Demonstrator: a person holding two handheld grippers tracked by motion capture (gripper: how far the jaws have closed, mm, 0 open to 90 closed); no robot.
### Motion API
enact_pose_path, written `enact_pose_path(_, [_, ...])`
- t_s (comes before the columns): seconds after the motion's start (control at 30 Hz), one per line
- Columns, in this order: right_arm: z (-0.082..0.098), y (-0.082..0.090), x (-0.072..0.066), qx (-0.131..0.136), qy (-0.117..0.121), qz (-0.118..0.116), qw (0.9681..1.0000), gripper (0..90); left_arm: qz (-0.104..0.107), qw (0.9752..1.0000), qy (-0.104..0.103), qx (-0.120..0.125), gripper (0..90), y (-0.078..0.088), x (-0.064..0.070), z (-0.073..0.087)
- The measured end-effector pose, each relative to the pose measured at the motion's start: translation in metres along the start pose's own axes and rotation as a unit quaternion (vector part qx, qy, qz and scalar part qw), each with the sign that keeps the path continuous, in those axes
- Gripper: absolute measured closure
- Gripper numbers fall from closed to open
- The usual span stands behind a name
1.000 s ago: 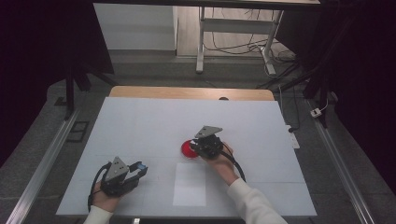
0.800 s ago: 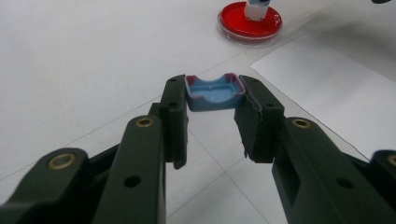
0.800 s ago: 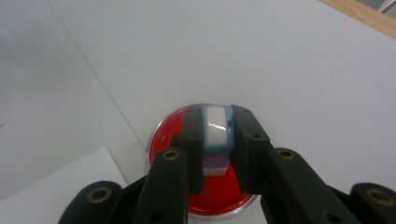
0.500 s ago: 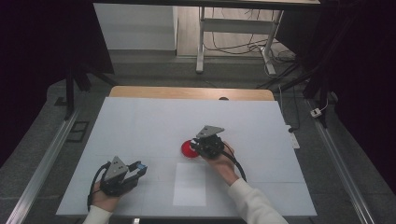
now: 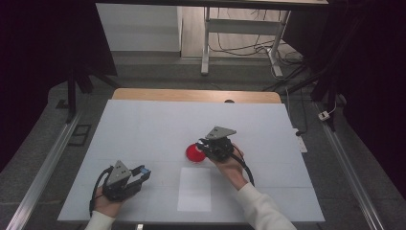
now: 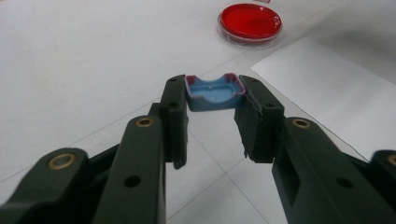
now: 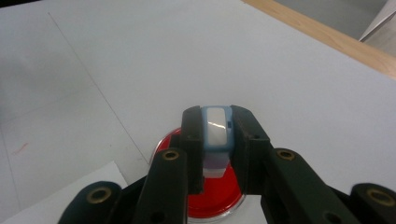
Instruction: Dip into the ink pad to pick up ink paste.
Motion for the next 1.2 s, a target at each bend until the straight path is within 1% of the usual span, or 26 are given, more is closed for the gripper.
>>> enact_pose_path(0.13, [-0.003,0.002,0.0,0.002,0.001,0.0,1.0,75.3,0.0,1.0,-0.001,-0.001,65.3,0.0,0.0,0.0])
enact_pose_path(0.23, [-0.002,-0.001,0.0,-0.001,0.006,0.001,1.0,75.3,0.0,1.0,-0.001,-0.001,65.3,0.0,0.0,0.0])
enact_pose_path(0.5, [0.006,-0.016,0.0,-0.026,0.007,-0.003,0.9996,75.3,0.0,1.0,-0.001,-0.002,65.3,-0.001,0.0,0.0])
enact_pose_path(0.67, [0.009,-0.02,0.0,-0.039,0.01,-0.004,0.9992,75.3,0.001,1.0,-0.001,-0.002,65.3,0.0,0.0,0.0])
enact_pose_path(0.73, [0.009,-0.021,0.0,-0.042,0.011,0.0,0.999,75.3,0.001,1.0,-0.001,-0.002,65.3,0.0,0.0,0.0])
enact_pose_path(0.77, [0.009,-0.021,0.0,-0.041,0.011,-0.003,0.9991,75.3,0.001,1.0,0.0,-0.002,65.3,0.0,0.0,0.001])
enact_pose_path(1.07, [0.01,-0.022,0.0,-0.044,0.009,-0.004,0.999,75.3,0.001,1.0,-0.001,-0.002,65.3,0.0,0.0,0.0])
enact_pose_path(1.2, [0.012,-0.024,0.0,-0.054,0.006,-0.002,0.9985,75.4,0.001,1.0,-0.002,-0.003,65.3,0.0,0.0,0.001])
Point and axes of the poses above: each handheld gripper's, and its own axes: y roughly backward along the jaws, z roughly out of its underside, x roughly to its right, the point moved 5 cm from there along -y, roughly forward along the jaws, and after that the axes turned 1 degree about -x, right-handed, at the moved point
